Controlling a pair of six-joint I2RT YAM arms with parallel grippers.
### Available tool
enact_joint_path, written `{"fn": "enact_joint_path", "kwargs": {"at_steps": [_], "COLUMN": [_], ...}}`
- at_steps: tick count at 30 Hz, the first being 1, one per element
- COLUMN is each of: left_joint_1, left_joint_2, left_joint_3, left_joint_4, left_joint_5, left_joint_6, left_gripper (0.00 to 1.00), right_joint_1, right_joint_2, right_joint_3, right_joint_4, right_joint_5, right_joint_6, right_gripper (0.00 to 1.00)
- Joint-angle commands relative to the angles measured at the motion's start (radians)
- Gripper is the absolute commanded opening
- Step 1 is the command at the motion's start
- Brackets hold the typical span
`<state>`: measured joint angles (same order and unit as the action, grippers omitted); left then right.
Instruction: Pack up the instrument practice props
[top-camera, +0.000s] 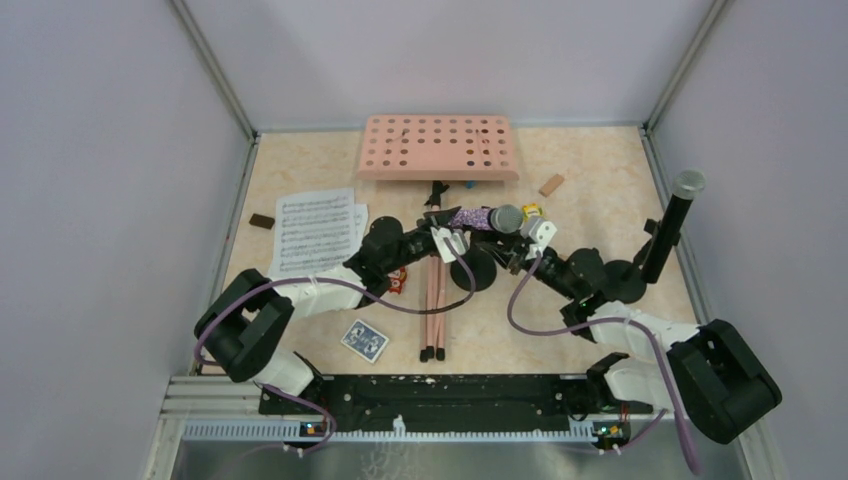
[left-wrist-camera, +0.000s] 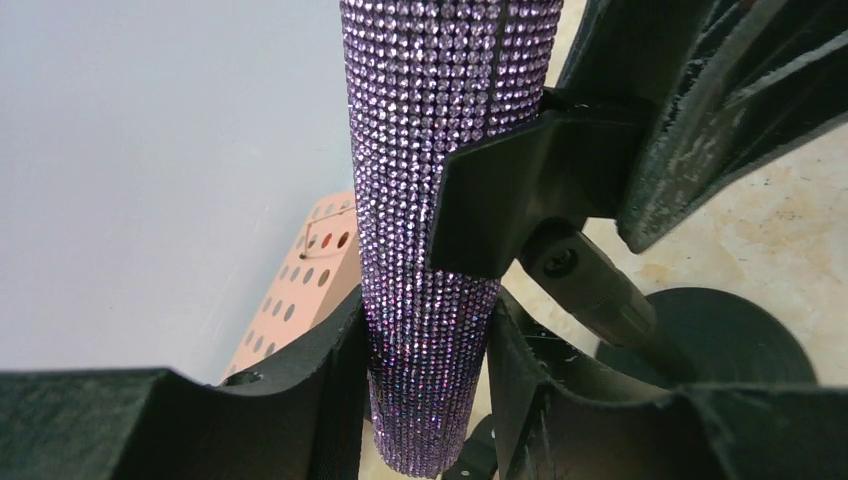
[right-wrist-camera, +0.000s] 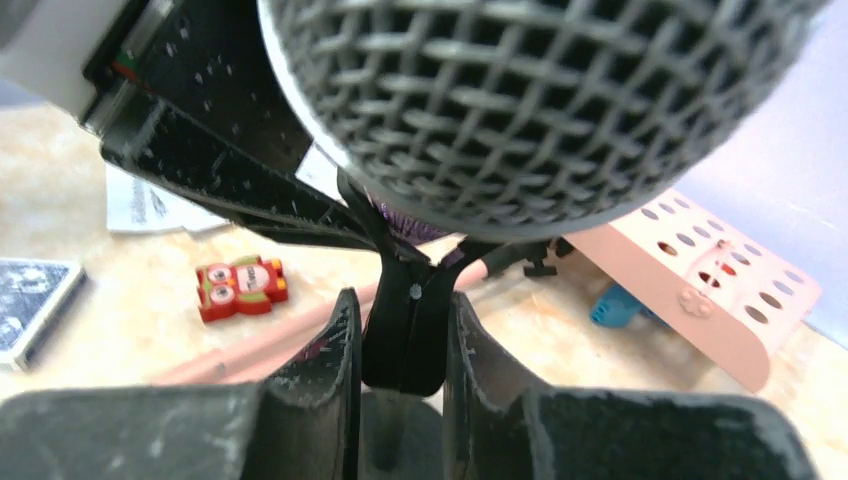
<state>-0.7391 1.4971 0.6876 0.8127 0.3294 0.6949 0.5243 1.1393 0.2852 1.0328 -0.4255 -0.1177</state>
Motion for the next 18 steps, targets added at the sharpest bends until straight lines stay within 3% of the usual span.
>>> {"fn": "enact_joint_path", "kwargs": {"at_steps": [1, 11, 18], "left_joint_1": [0.001, 0.038, 0.053], "left_joint_2": [-0.008, -0.109, -0.296], "left_joint_3": [-0.011, 0.034, 0.003], "left_joint_4": [0.082, 0.056, -0.341], "left_joint_5": [-0.002, -0.392, -0.615], "left_joint_6": [-0.077, -0.321, -0.648], "left_gripper": [0.0, 0.0, 0.0], "right_joint_1": [-0.012, -0.012, -0.012], "right_joint_2": [0.0, -0.064, -0.131], "right_joint_3": [0.047, 0.042, 0.053], "right_joint_4": [0.029, -0.071, -0.172], "right_joint_5": [0.009, 0.021, 0.07], "right_joint_6": [-0.01, -0.051, -0.068], "right_gripper": [0.0, 0.0, 0.0]}}
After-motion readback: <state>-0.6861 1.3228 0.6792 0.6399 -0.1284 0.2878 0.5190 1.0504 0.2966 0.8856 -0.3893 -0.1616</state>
